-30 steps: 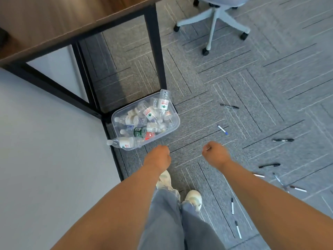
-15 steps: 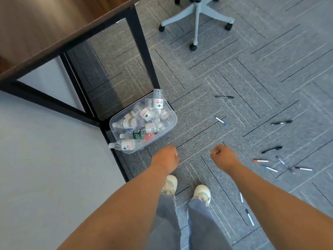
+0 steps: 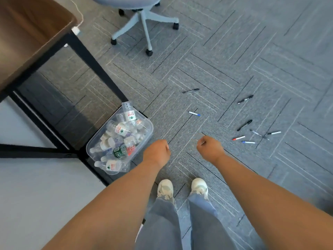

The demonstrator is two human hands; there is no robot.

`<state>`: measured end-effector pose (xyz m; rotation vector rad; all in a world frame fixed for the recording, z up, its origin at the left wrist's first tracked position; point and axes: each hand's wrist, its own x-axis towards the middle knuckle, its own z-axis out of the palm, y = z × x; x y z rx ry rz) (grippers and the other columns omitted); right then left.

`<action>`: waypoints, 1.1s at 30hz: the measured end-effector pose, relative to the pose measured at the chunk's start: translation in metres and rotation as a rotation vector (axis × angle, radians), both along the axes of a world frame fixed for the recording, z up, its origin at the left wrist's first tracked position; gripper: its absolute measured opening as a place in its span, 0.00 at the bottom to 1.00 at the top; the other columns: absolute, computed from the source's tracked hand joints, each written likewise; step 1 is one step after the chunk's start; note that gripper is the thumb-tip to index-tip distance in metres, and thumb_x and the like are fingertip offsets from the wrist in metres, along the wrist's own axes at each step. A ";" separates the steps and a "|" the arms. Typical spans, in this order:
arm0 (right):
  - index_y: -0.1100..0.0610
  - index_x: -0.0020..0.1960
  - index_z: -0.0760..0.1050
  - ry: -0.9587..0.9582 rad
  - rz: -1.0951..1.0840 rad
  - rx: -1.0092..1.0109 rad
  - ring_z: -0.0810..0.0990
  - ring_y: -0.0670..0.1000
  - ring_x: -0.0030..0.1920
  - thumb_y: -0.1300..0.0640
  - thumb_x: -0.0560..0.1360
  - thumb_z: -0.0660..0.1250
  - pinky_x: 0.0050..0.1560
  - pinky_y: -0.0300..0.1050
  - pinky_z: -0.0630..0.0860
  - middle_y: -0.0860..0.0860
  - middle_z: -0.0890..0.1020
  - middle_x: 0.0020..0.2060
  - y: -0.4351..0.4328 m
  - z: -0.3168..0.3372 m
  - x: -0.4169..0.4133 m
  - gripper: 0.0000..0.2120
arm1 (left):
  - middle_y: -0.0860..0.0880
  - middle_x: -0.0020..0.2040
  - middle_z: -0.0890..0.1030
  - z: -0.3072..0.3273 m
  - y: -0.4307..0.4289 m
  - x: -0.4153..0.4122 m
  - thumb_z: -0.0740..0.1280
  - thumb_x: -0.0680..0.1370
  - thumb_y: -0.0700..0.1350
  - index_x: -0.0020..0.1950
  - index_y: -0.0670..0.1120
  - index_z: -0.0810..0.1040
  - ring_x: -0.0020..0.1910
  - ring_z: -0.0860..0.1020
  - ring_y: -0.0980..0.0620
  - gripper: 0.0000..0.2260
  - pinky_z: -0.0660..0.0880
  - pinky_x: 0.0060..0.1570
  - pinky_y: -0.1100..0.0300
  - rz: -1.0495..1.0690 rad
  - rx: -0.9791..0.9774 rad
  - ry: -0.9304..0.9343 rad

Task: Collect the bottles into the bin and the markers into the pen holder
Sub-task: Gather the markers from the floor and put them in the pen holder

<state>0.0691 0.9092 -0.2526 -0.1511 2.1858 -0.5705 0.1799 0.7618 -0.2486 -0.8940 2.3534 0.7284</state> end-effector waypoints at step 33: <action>0.55 0.58 0.76 -0.104 -0.543 0.233 0.79 0.53 0.44 0.61 0.76 0.63 0.44 0.41 0.75 0.55 0.82 0.51 0.426 -0.457 0.001 0.11 | 0.47 0.60 0.71 -0.461 0.383 -0.188 0.64 0.77 0.44 0.62 0.48 0.73 0.62 0.70 0.47 0.13 0.73 0.58 0.52 -1.405 -0.005 -0.134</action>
